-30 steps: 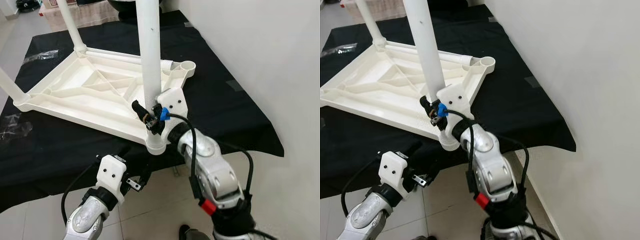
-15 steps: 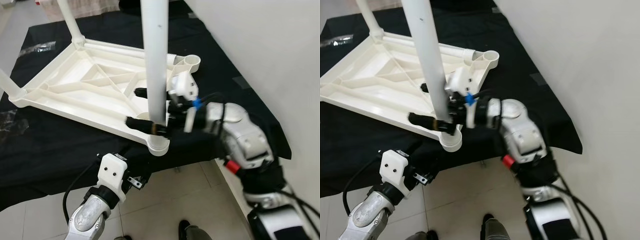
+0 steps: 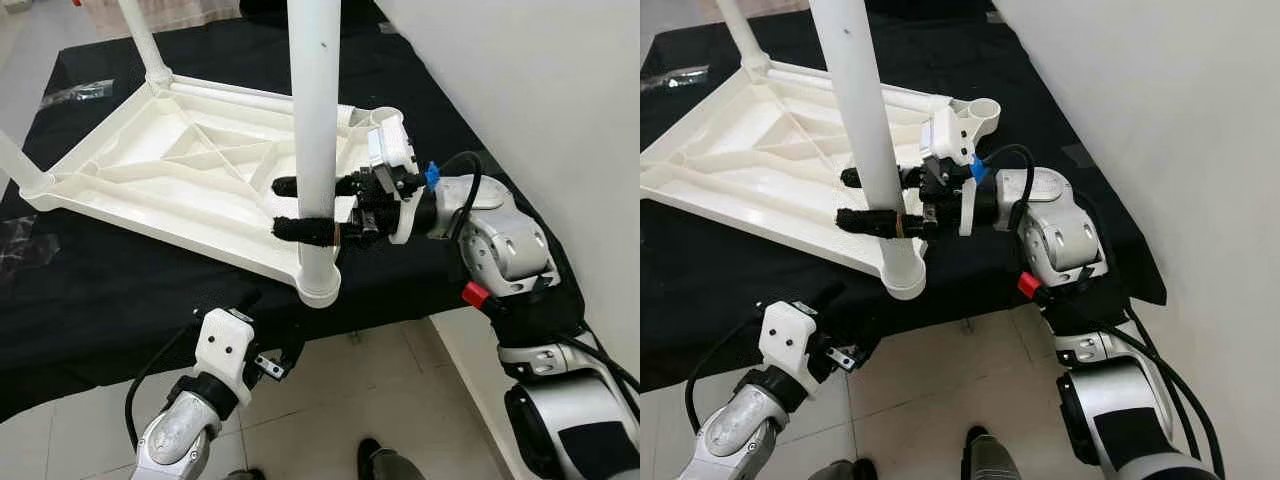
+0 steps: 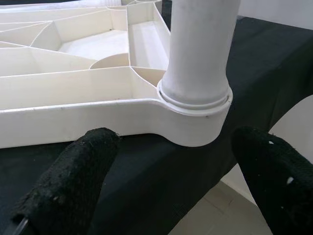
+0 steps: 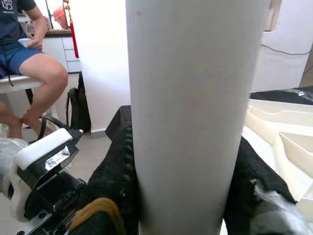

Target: Building children table

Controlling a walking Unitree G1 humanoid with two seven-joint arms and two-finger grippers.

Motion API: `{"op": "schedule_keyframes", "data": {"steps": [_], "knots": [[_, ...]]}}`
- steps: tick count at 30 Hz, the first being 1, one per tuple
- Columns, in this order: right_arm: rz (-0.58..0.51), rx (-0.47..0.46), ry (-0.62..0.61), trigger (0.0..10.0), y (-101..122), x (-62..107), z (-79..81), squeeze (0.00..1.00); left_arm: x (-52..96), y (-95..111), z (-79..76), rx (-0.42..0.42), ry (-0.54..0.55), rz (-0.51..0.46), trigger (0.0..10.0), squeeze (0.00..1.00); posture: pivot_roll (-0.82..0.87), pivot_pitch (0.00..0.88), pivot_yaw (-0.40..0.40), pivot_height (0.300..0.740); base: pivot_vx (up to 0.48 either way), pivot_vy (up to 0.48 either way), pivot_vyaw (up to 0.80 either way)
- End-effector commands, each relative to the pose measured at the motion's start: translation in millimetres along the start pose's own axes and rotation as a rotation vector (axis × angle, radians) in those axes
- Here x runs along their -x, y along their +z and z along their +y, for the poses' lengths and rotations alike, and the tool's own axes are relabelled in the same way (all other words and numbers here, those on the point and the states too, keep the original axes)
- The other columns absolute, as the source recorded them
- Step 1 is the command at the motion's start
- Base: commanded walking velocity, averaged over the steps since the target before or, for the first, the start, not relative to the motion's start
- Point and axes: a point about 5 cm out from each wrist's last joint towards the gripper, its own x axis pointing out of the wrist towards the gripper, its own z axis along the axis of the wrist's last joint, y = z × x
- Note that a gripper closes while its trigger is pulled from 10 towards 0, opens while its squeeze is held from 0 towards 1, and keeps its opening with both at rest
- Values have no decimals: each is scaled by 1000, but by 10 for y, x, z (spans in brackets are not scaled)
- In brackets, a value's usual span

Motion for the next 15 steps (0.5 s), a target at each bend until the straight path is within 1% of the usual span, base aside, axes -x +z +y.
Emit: {"op": "schedule_keyframes", "data": {"steps": [1,2,3,4,6,7,8,9,10,11,12,13,15], "knots": [[-12,9,63,0,-3,19,58,0,28,-21,-10,-4,-4,14,10000,0,47,257,7,740,0,0,0],[-12,9,63,0,-3,19,58,0,28,-21,-10,-4,-4,14,10000,0,47,257,7,740,0,0,0],[3,-9,-9,0,-69,75,64,0,28,-26,-13,-4,-5,15,10000,0,44,256,4,740,0,0,0],[28,-22,-85,0,-147,89,82,0,30,-27,-14,-5,-4,15,10000,0,41,257,-2,740,0,0,0],[28,-22,-85,0,-147,89,82,0,30,-27,-14,-5,-4,15,10000,0,41,257,-2,740,0,0,0],[46,-30,-135,0,-200,97,98,0,32,-28,-15,-5,-3,16,10000,0,40,257,-3,740,0,0,0],[138,-129,-572,0,-416,156,-53,0,41,-33,-9,-6,0,17,10000,0,37,259,-19,740,0,0,0],[231,-195,-893,0,-588,257,-120,0,47,-37,-4,-7,1,17,10000,0,37,259,-19,740,0,0,0],[322,-288,-979,0,-836,252,188,0,61,-41,4,-8,3,19,10000,0,23,260,-34,740,0,0,0],[383,-378,-1042,0,-980,222,502,0,63,-40,27,-9,6,20,10000,0,33,265,-15,740,0,0,0],[383,-378,-1042,0,-980,222,502,0,63,-40,27,-9,6,20,10000,0,33,265,-15,740,0,0,0],[394,-432,-1006,0,-1038,119,813,0,61,-38,44,-10,9,21,10000,0,33,265,-15,740,0,0,0],[394,-432,-1006,0,-1038,119,813,0,61,-38,44,-10,9,21,10000,0,33,265,-15,740,0,0,0]]}}
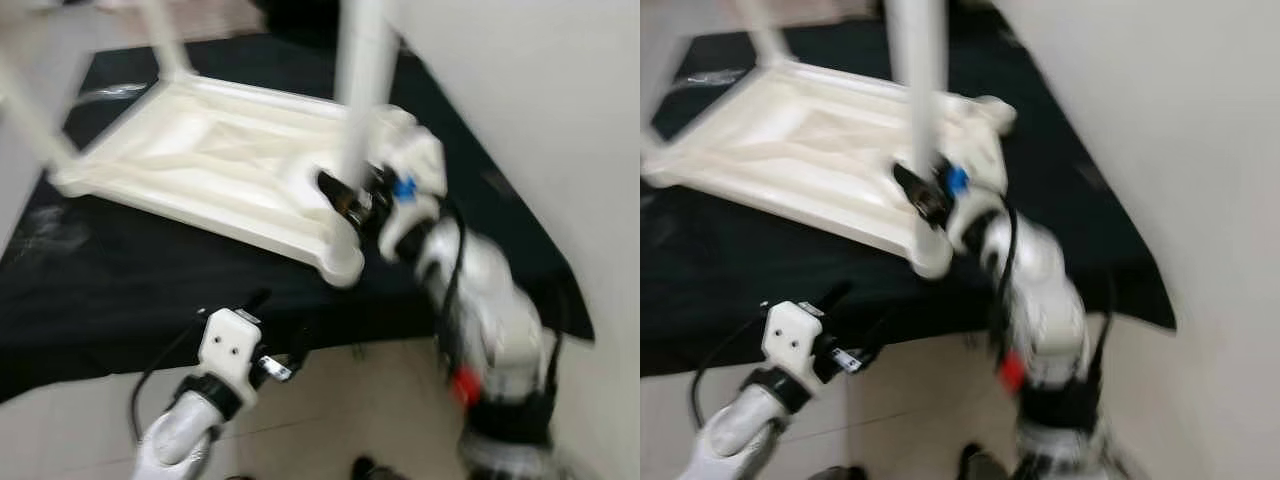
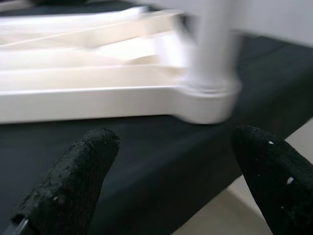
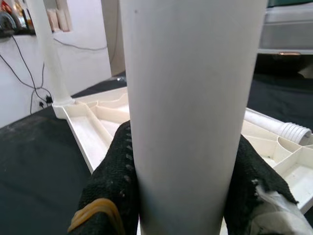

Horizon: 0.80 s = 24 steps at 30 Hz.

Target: Building children table

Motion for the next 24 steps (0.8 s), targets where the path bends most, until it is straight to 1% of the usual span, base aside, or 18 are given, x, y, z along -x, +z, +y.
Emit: {"op": "schedule_keyframes", "data": {"steps": [1,2,3,4,5,7,9,10,11,12,13,15,16,18,19,22,23,24], "knots": [[435,-142,-30,0,-754,232,137,0,-10,8,15,-12,-8,3,10000,0,16,271,10,740,0,0,0],[422,-109,-26,0,-761,203,159,0,-30,9,10,-13,-20,5,10000,0,32,268,13,740,0,0,0],[422,-109,-26,0,-761,203,159,0,-30,9,10,-13,-20,5,10000,0,32,268,13,740,0,0,0],[397,-87,-23,0,-733,119,140,0,-36,2,5,-13,-29,7,10000,0,27,257,17,740,0,0,0],[397,-87,-23,0,-733,119,140,0,-36,2,5,-13,-29,7,10000,0,27,257,17,740,0,0,0],[347,-67,-14,0,-626,-54,90,0,-48,-10,9,-14,-30,8,10000,0,27,247,11,740,0,0,0],[337,-67,-11,0,-597,-94,84,0,-49,-12,13,-15,-26,8,10000,0,27,247,11,740,0,0,0],[334,-57,-25,6902,-563,-125,88,0,-52,-12,14,-17,-21,6,10000,0,32,245,5,740,0,0,0],[309,-54,-15,10000,-506,-170,83,0,-54,-10,16,-19,-16,4,10000,0,34,245,1,740,0,0,0],[309,-54,-15,10000,-506,-170,83,0,-54,-10,16,-19,-16,4,10000,0,34,245,1,740,0,0,0],[250,-66,14,10000,-381,-213,98,706,-54,-6,20,-20,-11,1,10000,0,34,245,1,740,0,0,0],[218,-77,40,10000,-332,-232,98,706,-54,-4,22,-20,-9,0,10000,0,34,245,1,740,0,0,0],[114,-55,192,10000,-166,-287,72,1000,-58,0,23,-20,-8,-2,10000,0,34,244,-2,740,0,0,0],[72,-33,256,10000,-86,-306,48,1000,-61,2,23,-20,-8,-3,10000,0,37,244,-2,740,0,0,0],[72,-33,256,10000,-86,-306,48,1000,-61,2,23,-20,-8,-3,10000,0,37,244,-2,740,0,0,0],[-28,37,445,10000,169,-369,-104,1000,-73,8,18,-18,-10,-5,10000,0,36,243,-3,740,0,0,0],[-28,37,445,10000,169,-369,-104,1000,-73,8,18,-18,-10,-5,10000,0,36,243,-3,740,0,0,0],[-44,56,492,10000,226,-380,-146,1000,-76,9,16,-18,-11,-6,10000,0,36,243,-3,740,0,0,0]]}}
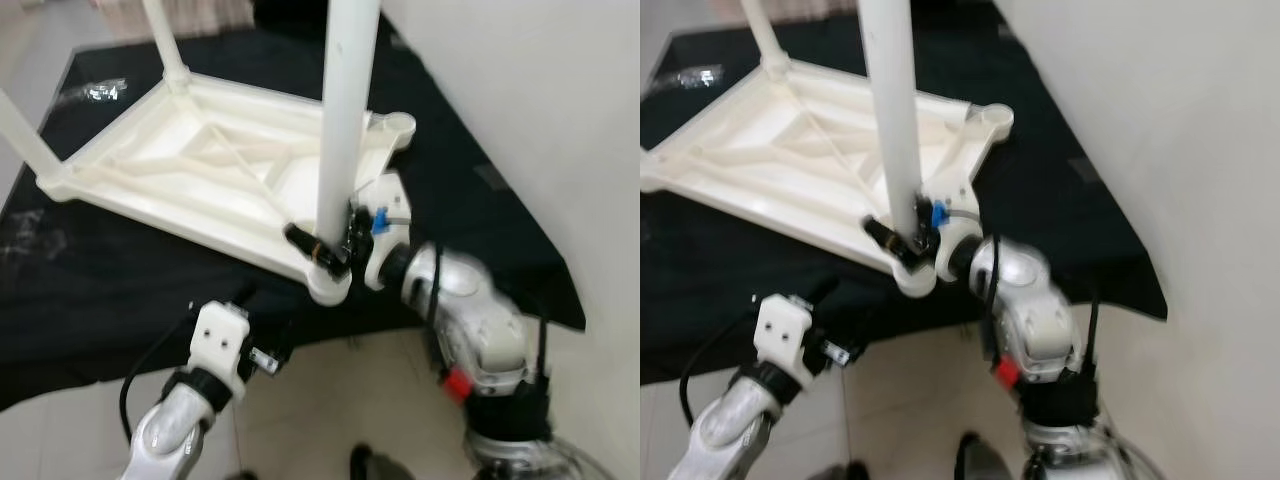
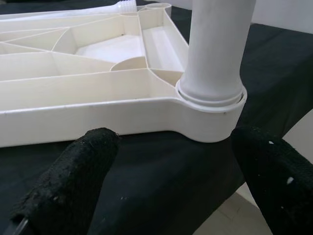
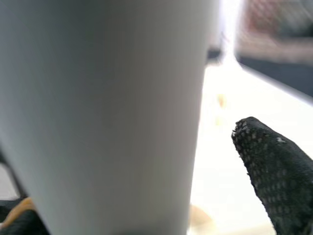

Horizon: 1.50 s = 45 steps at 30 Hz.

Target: Building children table

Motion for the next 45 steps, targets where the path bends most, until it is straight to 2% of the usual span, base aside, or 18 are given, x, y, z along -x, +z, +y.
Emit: {"op": "schedule_keyframes", "data": {"steps": [1,2,3,4,11,15,16,17,29,33,34,35,36,37,39,40,42,45], "knots": [[-17,-22,102,10000,-30,8,-17,1000,37,-62,-3,3,8,31,10000,0,40,244,-4,740,0,0,0],[-17,-22,102,10000,-30,8,-17,1000,37,-62,-3,3,8,31,10000,0,40,244,-4,740,0,0,0],[-23,3,162,10000,9,13,-59,639,36,-60,-7,4,8,30,10000,0,43,244,-5,740,0,0,0],[-25,16,216,10000,33,14,-96,0,36,-58,-10,4,9,29,10000,0,47,246,-5,740,0,0,0],[-38,17,413,10000,90,17,-154,0,47,-48,-20,7,11,28,10000,0,61,250,-3,740,0,0,0],[-45,10,452,10000,112,15,-173,0,50,-45,-22,8,10,28,10000,0,63,250,-1,740,0,0,0],[-51,4,490,8667,128,17,-198,0,54,-44,-24,9,9,28,10000,0,62,253,0,740,0,0,0],[-57,-5,513,0,139,18,-231,0,57,-43,-25,10,8,29,10000,0,61,255,3,740,0,0,0],[-39,-6,493,0,18,57,-384,0,82,-56,-53,16,-1,35,10000,0,53,245,4,740,0,0,0],[49,-31,372,0,-222,113,-327,0,101,-68,-66,17,-3,37,10000,0,41,240,-11,740,0,0,0],[161,-17,153,0,-444,101,-290,0,118,-74,-71,17,0,39,10000,0,36,238,-20,740,0,0,0],[161,-17,153,0,-444,101,-290,0,118,-74,-71,17,0,39,10000,0,36,238,-20,740,0,0,0],[262,-34,-264,0,-664,222,-255,0,131,-82,-68,16,2,40,10000,0,20,234,-45,740,0,0,0],[262,-34,-264,0,-664,222,-255,0,131,-82,-68,16,2,40,10000,0,20,234,-45,740,0,0,0],[429,-87,-471,0,-1004,465,320,0,131,-75,-46,14,7,40,10000,0,37,234,-31,740,0,0,0],[448,-152,-457,0,-1069,454,553,0,132,-80,-32,10,12,42,10000,0,13,241,-3,740,0,0,0],[418,-159,-395,0,-1031,344,632,0,120,-79,-25,6,7,43,10000,0,19,239,3,740,0,0,0],[356,-140,-392,0,-901,127,533,0,113,-102,-15,9,-11,52,10000,0,17,229,12,740,0,0,0]]}}
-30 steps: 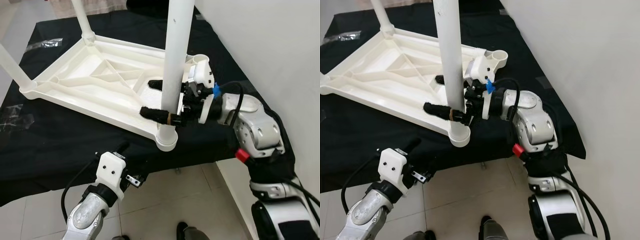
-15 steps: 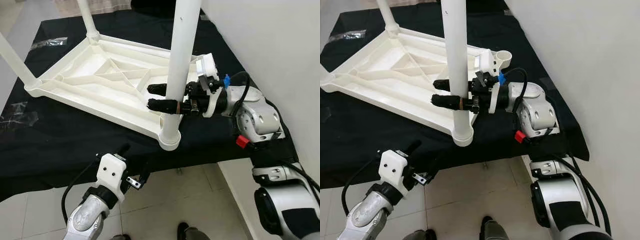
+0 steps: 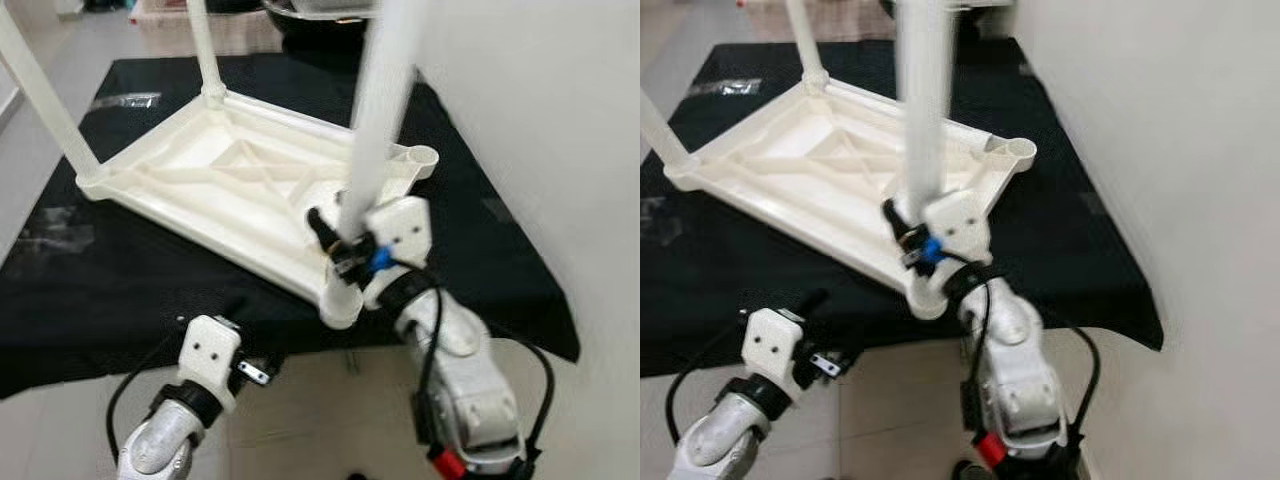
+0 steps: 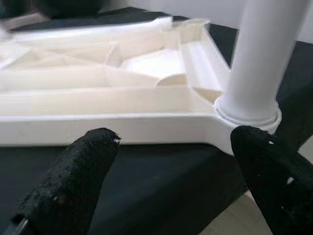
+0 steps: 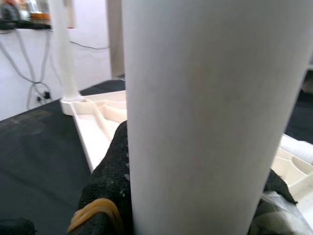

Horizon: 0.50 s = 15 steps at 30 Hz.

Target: Building children table

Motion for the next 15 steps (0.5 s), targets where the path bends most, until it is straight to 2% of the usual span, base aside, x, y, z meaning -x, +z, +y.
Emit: {"op": "schedule_keyframes", "data": {"steps": [1,5,6,7,8,9,10,11,13,15], "knots": [[284,-55,-16,0,-516,-34,-3,0,21,-65,-15,6,-22,29,10000,0,19,224,11,740,0,0,0],[271,-54,-25,0,-475,-76,-4,0,11,-71,-8,1,-21,30,10000,0,21,219,8,740,0,0,0],[261,-50,-26,4000,-439,-95,14,0,5,-68,0,-4,-13,28,10000,0,24,225,5,740,0,0,0],[229,-47,2,10000,-389,-119,41,0,0,-64,5,-8,-6,26,10000,0,25,225,4,740,0,0,0],[158,-31,59,10000,-296,-160,59,0,-3,-56,11,-11,-1,23,10000,0,27,233,3,740,0,0,0],[158,-31,59,10000,-296,-160,59,0,-3,-56,11,-11,-1,23,10000,0,27,233,3,740,0,0,0],[109,-18,98,10000,-233,-182,72,0,-4,-51,13,-12,1,22,10000,0,27,233,3,740,0,0,0],[43,-35,186,10000,-126,-189,119,1000,-6,-45,15,-12,3,20,10000,0,27,235,4,740,0,0,0],[-58,-46,414,10000,49,-175,175,1000,-8,-40,16,-13,3,18,10000,0,28,235,2,740,0,0,0],[-58,-46,414,10000,49,-175,175,1000,-8,-40,16,-13,3,18,10000,0,28,235,2,740,0,0,0]]}}
